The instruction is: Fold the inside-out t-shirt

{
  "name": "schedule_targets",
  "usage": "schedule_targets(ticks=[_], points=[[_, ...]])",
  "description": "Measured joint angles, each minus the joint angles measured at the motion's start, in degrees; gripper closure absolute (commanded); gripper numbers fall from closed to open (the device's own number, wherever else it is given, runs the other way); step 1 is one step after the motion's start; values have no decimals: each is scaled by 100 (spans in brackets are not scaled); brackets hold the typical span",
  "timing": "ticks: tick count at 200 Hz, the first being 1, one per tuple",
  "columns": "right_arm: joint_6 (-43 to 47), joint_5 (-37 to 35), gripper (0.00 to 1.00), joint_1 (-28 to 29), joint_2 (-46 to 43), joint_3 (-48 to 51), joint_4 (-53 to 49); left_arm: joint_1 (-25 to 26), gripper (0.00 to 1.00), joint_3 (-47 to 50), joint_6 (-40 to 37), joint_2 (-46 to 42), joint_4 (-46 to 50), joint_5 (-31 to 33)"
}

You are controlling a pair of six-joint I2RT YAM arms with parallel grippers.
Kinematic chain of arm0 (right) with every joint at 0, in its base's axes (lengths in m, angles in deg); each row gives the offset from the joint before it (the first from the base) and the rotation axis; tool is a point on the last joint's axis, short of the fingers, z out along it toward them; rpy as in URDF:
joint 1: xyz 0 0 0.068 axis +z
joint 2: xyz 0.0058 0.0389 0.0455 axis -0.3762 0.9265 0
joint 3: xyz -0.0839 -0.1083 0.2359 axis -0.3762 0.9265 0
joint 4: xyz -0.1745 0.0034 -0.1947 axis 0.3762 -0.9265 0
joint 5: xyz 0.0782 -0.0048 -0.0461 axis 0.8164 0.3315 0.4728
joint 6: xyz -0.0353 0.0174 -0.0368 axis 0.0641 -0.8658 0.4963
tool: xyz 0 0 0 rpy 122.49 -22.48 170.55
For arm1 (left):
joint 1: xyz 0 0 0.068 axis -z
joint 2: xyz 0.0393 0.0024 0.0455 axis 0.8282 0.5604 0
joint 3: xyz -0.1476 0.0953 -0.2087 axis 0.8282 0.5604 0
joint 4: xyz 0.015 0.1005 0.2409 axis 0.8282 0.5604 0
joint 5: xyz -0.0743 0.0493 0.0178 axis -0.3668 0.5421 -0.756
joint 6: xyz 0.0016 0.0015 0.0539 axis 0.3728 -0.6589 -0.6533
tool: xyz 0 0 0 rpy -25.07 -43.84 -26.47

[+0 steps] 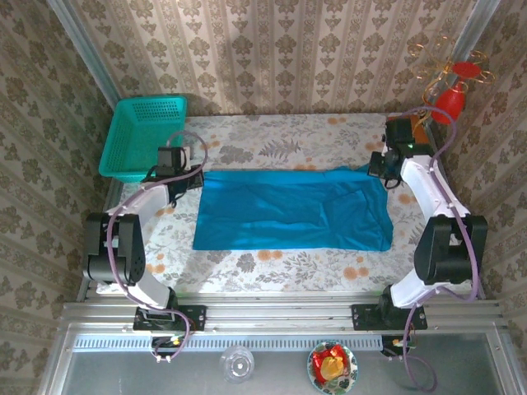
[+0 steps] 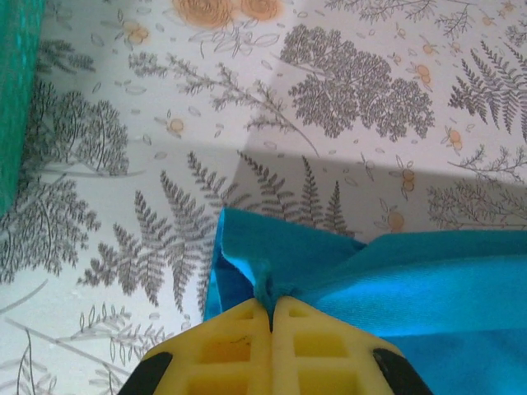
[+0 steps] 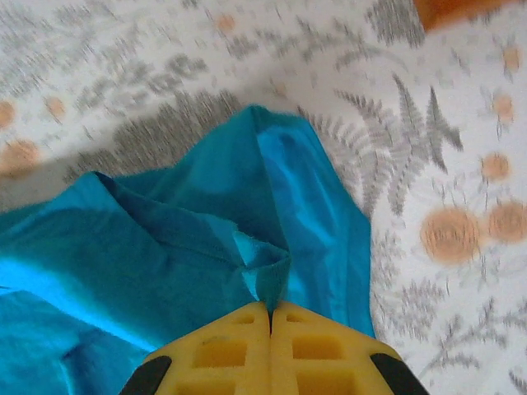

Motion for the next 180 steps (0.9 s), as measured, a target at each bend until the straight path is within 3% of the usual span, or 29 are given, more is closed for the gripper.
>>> schedule_targets(ticks=[78, 105, 113, 123, 131, 180], points=[[-608, 13, 100, -116, -1047, 1281, 28, -33, 100, 787, 407, -721, -50, -68], [-872, -4, 100, -140, -1349, 1690, 118, -37, 87, 1128, 568, -920, -66, -81], [-951, -28, 93, -142, -1414, 1823, 127, -37, 82, 1224, 629, -973, -66, -90], [-1104, -101, 73, -144, -1506, 1989, 129, -37, 75, 1342, 684, -1047, -55, -92], [-1193, -160, 66, -144, -1602, 2109, 127, -39, 74, 1423, 739, -1113, -42, -87], [-1325, -210, 64, 131, -2017, 2061, 166, -48, 72, 1493, 850, -1609, 181, -94]])
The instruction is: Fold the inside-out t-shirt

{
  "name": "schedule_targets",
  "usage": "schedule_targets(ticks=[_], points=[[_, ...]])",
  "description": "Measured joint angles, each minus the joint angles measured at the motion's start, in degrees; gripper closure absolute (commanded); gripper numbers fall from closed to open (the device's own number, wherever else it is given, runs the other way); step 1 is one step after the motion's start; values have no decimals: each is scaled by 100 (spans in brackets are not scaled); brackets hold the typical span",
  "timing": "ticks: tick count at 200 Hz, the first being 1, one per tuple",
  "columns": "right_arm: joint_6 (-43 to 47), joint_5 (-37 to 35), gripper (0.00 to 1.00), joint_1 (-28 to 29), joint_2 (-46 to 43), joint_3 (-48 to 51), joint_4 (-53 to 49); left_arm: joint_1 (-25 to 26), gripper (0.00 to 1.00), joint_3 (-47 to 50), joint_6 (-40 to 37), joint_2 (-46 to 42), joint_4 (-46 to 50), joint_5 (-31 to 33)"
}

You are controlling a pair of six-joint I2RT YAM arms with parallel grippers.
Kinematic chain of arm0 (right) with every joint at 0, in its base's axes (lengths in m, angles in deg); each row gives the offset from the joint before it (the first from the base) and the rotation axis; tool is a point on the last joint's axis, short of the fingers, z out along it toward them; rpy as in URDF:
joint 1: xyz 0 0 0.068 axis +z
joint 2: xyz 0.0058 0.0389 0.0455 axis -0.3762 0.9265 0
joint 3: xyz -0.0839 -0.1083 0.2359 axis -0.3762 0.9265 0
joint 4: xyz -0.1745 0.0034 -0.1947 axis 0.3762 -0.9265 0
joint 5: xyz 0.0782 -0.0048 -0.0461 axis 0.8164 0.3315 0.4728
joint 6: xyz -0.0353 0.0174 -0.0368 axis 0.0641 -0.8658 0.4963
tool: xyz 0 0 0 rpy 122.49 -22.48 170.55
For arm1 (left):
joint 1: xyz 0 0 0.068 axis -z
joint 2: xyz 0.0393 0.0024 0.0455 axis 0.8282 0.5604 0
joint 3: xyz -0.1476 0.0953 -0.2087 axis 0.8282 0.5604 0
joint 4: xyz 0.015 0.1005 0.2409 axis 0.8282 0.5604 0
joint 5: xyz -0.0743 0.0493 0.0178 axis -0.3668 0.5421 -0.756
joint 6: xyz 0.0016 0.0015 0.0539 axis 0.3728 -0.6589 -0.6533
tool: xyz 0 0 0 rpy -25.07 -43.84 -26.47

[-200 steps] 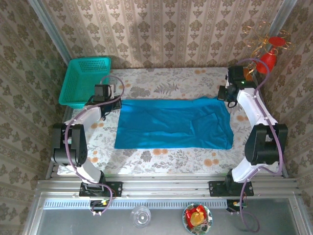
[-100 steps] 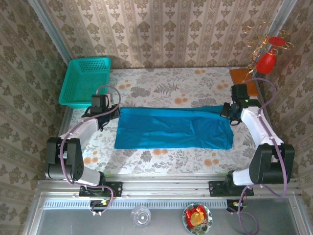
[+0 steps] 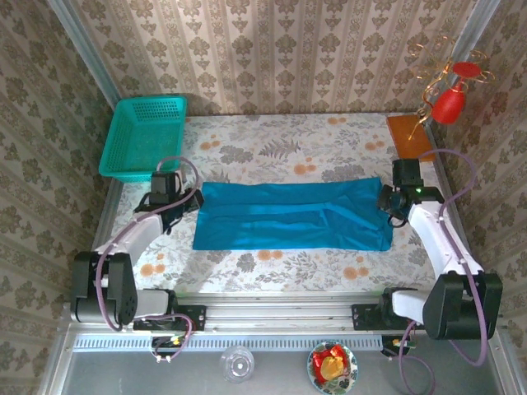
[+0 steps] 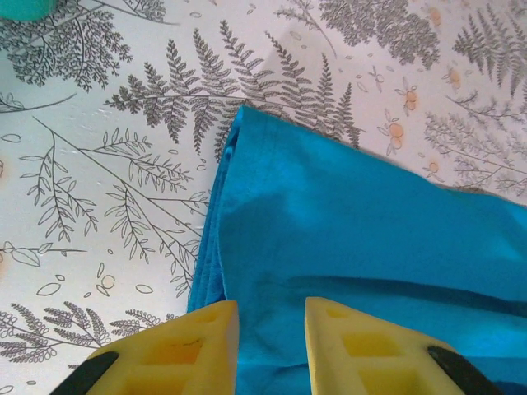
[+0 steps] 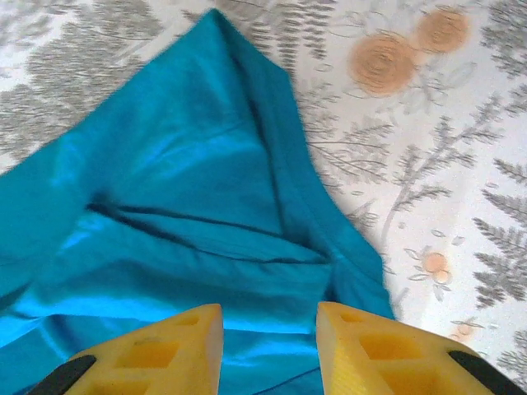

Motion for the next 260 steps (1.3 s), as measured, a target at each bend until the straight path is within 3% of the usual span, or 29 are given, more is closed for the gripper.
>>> schedule_targets(ticks=[28, 79, 132, 183, 229, 260], points=[[203, 730, 64, 540, 560, -463, 205, 13, 72, -299, -7, 107, 240, -155], [848, 1856, 63, 1709, 2846, -2079, 151, 289, 72, -1156, -107, 1005, 824, -299], [1167, 2190, 60, 1910, 4664, -3425, -411, 356, 71, -1377, -136, 1475, 1233, -380], [1235, 2411, 60, 1902, 4793, -2979, -796, 356, 71, -1399, -184, 1475, 1394, -382], [1226, 2535, 60, 1969, 3825, -1971, -885, 356, 70, -1399, -247, 1475, 1547, -369], [1228, 2586, 60, 2055, 3676, -1757, -944, 356, 70, -1399, -264, 1475, 1547, -363]])
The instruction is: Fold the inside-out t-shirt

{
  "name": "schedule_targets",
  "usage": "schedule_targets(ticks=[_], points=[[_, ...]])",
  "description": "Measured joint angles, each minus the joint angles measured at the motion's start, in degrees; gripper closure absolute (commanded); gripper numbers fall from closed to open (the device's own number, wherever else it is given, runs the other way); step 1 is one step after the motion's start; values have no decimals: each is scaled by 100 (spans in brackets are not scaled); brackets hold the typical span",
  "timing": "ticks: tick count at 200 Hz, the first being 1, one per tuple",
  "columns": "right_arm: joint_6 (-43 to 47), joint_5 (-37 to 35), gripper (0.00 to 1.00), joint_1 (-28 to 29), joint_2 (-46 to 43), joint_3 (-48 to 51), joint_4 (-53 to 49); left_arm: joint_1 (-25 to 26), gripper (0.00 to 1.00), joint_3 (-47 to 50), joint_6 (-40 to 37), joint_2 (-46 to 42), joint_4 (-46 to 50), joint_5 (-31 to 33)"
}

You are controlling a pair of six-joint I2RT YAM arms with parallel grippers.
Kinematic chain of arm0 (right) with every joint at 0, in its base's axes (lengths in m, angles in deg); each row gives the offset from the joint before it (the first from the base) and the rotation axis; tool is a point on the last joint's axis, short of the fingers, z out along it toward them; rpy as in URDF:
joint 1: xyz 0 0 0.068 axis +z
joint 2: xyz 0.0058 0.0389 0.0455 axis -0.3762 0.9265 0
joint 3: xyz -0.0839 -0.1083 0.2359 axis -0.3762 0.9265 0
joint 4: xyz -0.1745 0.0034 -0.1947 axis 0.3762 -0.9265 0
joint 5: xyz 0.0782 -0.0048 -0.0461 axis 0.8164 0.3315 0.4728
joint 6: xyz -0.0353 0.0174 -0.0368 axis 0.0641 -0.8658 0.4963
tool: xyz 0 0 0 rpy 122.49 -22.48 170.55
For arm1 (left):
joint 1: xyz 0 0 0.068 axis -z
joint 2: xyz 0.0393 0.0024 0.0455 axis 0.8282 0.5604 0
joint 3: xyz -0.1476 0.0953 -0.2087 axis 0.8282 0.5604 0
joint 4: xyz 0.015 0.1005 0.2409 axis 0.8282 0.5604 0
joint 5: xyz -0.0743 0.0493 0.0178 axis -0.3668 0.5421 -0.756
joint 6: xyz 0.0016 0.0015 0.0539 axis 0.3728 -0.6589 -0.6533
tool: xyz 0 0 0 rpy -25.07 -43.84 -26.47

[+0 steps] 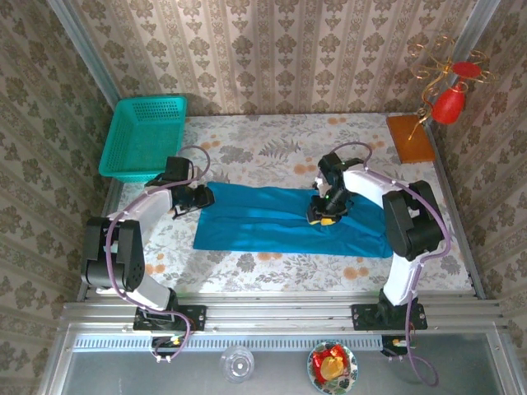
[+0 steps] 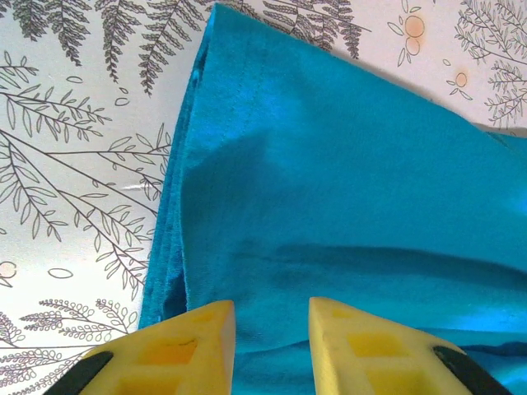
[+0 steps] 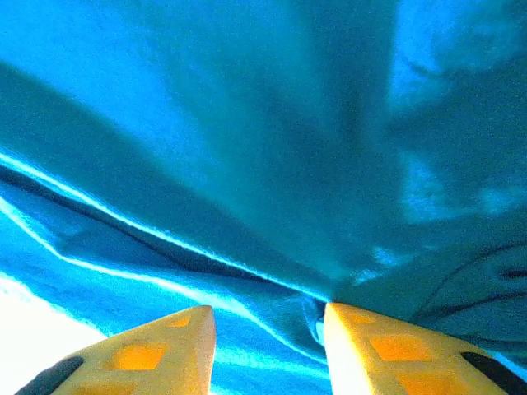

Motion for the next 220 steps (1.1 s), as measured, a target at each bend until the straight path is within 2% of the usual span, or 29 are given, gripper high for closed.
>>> schedule_targets(ticks=[35, 71, 131, 164, 220], points=[[-4, 160, 60, 105, 2, 20, -59, 0, 70, -33, 0, 74, 24, -20], [-251, 369, 67, 197, 31, -304, 68, 109, 75, -468, -37, 431, 201, -59], [-678, 789, 70, 426, 1158, -1467, 737, 417, 78, -1362, -90, 1412, 341, -295], [-763, 1038, 70, 584, 1440, -1394, 800, 404, 78, -1904, -195, 2039, 610, -271], [-763, 1534, 70, 730, 1102, -621, 929, 256, 77, -2127, -240, 2356, 960, -205]])
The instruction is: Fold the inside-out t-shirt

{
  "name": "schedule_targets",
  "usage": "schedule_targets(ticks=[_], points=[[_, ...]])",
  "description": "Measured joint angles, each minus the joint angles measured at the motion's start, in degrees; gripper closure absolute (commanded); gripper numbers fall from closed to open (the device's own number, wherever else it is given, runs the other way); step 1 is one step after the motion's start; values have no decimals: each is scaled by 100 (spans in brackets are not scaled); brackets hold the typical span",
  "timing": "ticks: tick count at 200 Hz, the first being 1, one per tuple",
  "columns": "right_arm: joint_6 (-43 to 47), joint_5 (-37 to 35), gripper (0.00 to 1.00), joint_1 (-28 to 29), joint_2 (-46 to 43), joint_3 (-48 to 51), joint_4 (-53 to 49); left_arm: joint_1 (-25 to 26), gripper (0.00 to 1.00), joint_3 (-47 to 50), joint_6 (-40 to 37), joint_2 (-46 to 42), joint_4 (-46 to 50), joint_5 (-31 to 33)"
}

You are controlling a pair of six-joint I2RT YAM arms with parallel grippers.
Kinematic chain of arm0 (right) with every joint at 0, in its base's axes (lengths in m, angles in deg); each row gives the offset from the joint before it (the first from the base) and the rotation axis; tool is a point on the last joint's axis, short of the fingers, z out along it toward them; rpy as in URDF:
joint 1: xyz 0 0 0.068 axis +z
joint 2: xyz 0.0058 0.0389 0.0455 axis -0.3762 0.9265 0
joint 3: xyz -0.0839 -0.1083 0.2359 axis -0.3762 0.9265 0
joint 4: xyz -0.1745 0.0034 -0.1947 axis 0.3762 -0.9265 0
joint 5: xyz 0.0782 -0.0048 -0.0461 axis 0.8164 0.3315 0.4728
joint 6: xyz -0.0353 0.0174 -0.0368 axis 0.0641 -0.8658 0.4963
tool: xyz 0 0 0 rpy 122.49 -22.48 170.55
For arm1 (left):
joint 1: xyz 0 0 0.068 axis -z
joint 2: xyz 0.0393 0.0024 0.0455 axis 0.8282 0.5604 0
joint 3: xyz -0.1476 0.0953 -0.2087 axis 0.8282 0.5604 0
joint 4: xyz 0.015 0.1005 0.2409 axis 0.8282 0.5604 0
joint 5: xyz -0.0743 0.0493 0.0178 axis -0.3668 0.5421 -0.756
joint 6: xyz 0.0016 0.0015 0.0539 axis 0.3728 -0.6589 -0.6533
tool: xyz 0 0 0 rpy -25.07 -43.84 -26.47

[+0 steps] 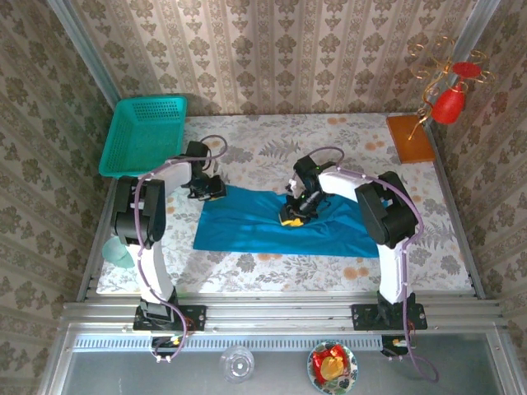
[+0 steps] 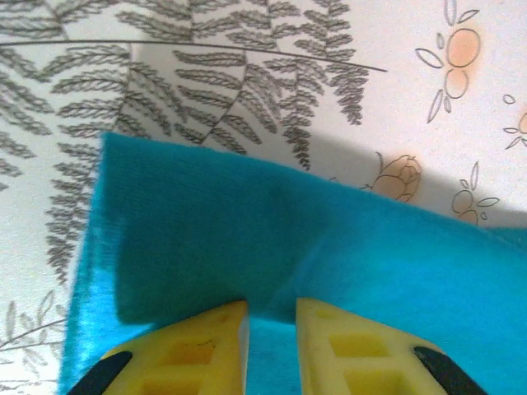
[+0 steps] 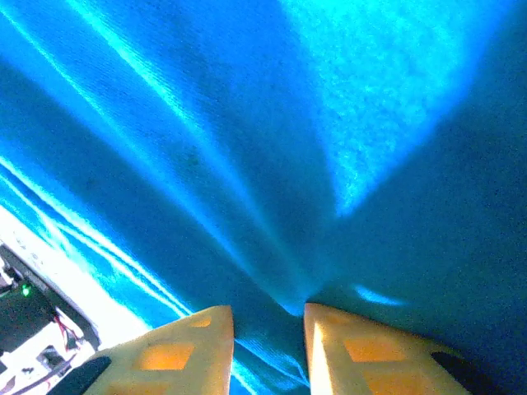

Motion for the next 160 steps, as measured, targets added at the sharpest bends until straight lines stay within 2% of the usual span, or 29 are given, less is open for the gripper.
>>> schedule_targets(ticks=[25, 46, 99, 127, 160], points=[[9, 39, 70, 63, -92, 142, -2, -68, 78, -48, -33, 4, 42, 17], [-4, -39, 65, 98, -212, 201, -42, -83, 78, -48, -44, 2, 68, 20], [-160, -813, 63, 24, -372, -278, -129, -118, 77, -101, -98, -4, 103, -20], [-323, -1058, 62, -284, -372, -411, -11, -31, 78, -232, -98, -4, 83, -179], [-498, -1108, 62, -951, -319, -409, 208, 125, 78, -575, -98, 142, 85, -247]])
